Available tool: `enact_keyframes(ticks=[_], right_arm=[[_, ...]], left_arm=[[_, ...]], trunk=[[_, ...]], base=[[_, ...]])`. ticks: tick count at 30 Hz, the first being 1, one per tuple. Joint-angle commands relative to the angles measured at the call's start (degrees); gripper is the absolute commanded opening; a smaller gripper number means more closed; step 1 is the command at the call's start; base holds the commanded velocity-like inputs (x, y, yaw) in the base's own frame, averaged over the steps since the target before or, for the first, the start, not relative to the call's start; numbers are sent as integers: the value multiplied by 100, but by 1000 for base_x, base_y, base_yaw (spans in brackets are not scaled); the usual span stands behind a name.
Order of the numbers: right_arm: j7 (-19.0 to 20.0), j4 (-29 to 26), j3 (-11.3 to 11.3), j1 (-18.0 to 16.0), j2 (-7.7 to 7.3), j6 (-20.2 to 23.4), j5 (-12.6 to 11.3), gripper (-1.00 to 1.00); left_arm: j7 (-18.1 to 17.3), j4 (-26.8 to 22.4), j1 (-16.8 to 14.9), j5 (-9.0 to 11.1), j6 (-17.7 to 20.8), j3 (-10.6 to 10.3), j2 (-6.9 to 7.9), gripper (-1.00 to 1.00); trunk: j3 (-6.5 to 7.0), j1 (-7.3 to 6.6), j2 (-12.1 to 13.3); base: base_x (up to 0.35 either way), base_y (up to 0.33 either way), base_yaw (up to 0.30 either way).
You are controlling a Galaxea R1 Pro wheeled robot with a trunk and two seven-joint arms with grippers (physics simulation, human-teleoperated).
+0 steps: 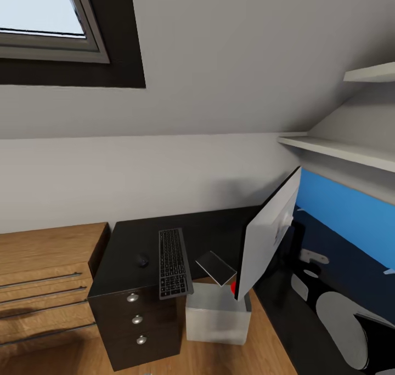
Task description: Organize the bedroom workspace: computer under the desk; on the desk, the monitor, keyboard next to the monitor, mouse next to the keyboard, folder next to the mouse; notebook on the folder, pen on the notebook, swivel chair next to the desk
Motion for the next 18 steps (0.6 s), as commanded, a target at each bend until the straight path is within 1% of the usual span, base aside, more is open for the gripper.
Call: enact_keyframes(ticks=[1,7,15,18], right_arm=[[-4,8,-14,-6,-13,-27,-2,100],[-1,8,-14,4,-92,-124,0,100],[8,16,-7,48,-173,-568,13,100],[23,17,-6,87,-203,-702,71,100]], left_arm=[[43,-2,-6,54,-27,-34,5,100],[43,-2,-6,53,-27,-35,5,100],[43,-2,-6,53,-26,-40,5,100],[43,-2,-6,53,-27,-40,5,100]], trunk=[[-28,24,-50],[-136,156,-291],[-280,332,-612],[-333,398,-732]], base=[[0,0,0],[0,0,0],[0,0,0],[0,0,0]])
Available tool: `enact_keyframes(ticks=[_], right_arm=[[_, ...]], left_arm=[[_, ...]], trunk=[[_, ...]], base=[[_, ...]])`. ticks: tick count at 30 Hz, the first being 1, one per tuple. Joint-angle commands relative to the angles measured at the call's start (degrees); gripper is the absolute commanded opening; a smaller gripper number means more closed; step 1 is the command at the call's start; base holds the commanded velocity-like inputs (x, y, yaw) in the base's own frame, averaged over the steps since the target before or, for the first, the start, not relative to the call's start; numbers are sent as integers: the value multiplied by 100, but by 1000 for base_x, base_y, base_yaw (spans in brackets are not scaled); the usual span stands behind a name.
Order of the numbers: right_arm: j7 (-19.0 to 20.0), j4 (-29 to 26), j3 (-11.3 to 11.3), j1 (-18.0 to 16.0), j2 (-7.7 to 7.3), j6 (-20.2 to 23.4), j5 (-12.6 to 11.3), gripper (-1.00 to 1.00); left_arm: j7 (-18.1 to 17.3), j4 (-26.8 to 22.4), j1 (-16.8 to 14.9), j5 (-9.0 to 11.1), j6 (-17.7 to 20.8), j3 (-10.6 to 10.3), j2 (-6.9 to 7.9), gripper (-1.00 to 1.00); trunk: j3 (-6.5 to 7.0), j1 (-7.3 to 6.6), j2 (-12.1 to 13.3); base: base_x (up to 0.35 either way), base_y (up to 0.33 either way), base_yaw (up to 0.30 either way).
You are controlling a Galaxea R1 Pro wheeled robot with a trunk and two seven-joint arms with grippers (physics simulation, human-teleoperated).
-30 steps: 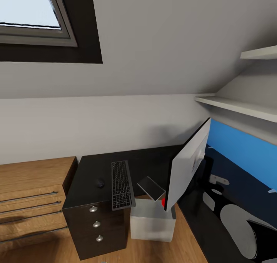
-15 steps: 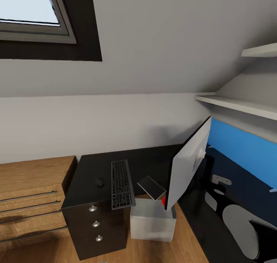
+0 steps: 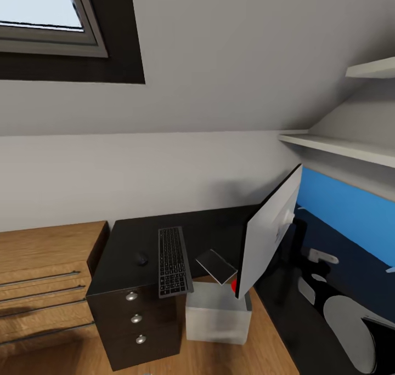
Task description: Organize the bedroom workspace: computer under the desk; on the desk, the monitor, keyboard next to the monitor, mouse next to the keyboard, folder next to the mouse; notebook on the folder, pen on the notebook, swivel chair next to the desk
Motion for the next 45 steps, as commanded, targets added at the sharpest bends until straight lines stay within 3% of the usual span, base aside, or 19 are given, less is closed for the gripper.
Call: enact_keyframes(ticks=[1,14,26,32,45], right_arm=[[-2,8,-12,2,-4,-49,32,100],[11,196,-12,55,-8,-485,359,100],[12,252,-12,60,-16,-581,392,100],[12,267,-12,60,-20,-964,398,100],[12,266,-12,72,-25,-1050,393,100]], left_arm=[[43,-2,-6,54,-27,-34,5,100],[47,-2,-6,54,-27,-36,5,100],[51,-2,-6,54,-27,-37,5,100],[51,-2,-6,54,-27,-37,5,100],[53,-2,-6,54,-27,-37,5,100]], trunk=[[-27,24,-49],[-260,309,-570],[-476,573,-1051],[-584,705,-1292],[-781,946,-1733]], base=[[0,0,0],[0,0,0],[0,0,0],[0,0,0],[0,0,0]])
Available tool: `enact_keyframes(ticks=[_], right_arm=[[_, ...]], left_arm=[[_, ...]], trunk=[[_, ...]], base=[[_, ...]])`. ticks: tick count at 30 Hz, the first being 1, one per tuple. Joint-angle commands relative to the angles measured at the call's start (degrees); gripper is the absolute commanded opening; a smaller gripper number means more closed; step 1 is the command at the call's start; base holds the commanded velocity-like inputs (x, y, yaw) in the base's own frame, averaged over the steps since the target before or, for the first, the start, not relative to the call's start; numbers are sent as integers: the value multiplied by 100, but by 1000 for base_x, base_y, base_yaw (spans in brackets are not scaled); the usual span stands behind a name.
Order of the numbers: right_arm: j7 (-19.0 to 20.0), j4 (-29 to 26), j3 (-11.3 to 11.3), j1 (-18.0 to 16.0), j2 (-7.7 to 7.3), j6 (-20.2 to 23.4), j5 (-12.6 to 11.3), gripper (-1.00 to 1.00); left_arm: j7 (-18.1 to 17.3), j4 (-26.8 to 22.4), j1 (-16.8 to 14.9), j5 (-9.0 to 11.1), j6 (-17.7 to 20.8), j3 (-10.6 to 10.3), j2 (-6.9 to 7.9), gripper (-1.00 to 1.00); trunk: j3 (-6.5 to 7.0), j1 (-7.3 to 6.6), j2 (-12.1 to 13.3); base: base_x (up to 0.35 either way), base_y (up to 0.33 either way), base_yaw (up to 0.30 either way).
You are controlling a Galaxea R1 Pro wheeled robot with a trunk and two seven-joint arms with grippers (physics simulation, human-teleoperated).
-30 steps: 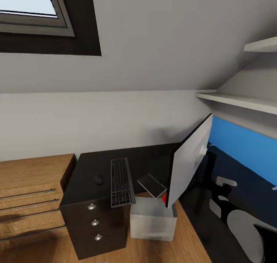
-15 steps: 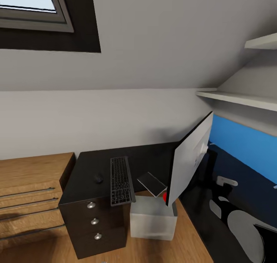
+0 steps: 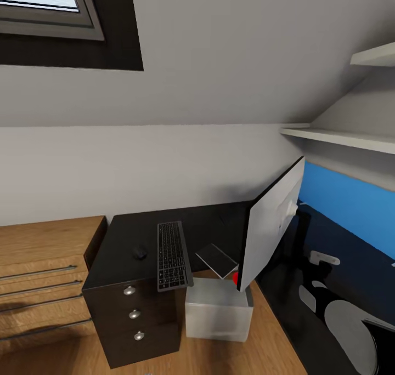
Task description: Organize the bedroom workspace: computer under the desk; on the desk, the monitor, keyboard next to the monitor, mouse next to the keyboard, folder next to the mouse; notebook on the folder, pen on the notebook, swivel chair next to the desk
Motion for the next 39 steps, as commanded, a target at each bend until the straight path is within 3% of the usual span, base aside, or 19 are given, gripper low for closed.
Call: enact_keyframes(ticks=[1,13,39], right_arm=[[-22,7,-22,-7,1,-15,41,100],[-23,5,-22,-2,6,-11,41,100],[-31,5,-22,-7,6,-13,41,100]], left_arm=[[42,-2,-6,54,-27,-35,5,100],[32,160,-6,52,-27,-39,17,100],[16,227,-6,47,-28,-43,16,100]], trunk=[[-7,0,-5],[-7,0,-5],[-7,0,-5]], base=[[0,0,0],[0,0,0],[110,-5,0]])
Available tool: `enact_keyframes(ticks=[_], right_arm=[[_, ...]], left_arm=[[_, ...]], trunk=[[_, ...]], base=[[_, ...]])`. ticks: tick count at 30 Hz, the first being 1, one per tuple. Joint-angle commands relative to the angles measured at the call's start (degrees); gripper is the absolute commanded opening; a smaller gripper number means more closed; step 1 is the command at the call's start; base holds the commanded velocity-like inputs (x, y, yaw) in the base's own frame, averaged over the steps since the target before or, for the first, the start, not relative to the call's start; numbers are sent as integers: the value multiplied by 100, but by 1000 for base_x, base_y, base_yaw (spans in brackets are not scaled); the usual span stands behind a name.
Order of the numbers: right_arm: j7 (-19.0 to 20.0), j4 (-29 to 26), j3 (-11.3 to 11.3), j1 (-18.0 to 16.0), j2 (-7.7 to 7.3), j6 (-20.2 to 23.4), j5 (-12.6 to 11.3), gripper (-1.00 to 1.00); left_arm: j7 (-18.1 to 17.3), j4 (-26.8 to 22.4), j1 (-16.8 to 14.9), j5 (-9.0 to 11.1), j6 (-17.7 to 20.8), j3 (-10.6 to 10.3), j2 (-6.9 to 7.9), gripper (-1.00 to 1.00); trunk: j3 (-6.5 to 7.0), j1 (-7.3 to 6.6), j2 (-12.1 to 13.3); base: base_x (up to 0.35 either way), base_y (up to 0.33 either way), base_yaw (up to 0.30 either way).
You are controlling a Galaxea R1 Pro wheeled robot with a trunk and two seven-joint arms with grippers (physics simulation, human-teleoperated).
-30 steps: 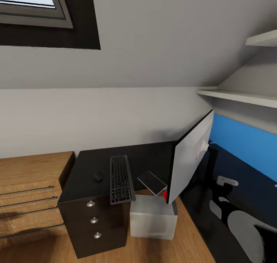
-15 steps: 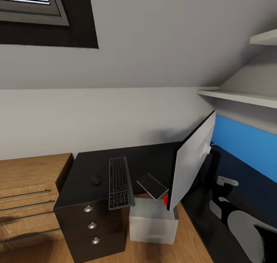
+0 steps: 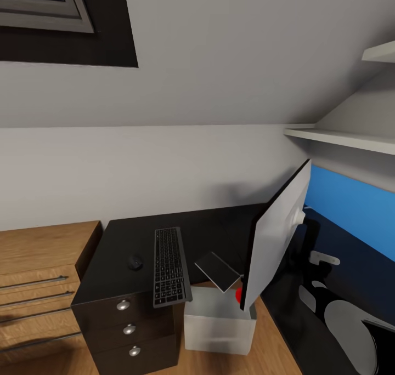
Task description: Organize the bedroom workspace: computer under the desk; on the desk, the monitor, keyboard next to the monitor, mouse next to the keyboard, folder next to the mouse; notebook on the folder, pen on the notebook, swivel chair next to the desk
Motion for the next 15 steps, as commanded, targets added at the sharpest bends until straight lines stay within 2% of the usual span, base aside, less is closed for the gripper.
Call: enact_keyframes(ticks=[1,7,15], right_arm=[[-22,8,-22,-7,-2,-16,42,100],[-22,8,-22,-5,-2,-17,42,100],[-22,8,-22,-7,-3,-18,42,100]], left_arm=[[45,-2,-6,56,-27,-39,6,100],[57,-2,-6,56,-26,-39,5,100],[61,-2,-6,58,-27,-39,4,100]], trunk=[[-7,1,-5],[-7,1,-5],[-7,1,-5]], base=[[21,0,0],[28,-5,0],[128,-83,0]])
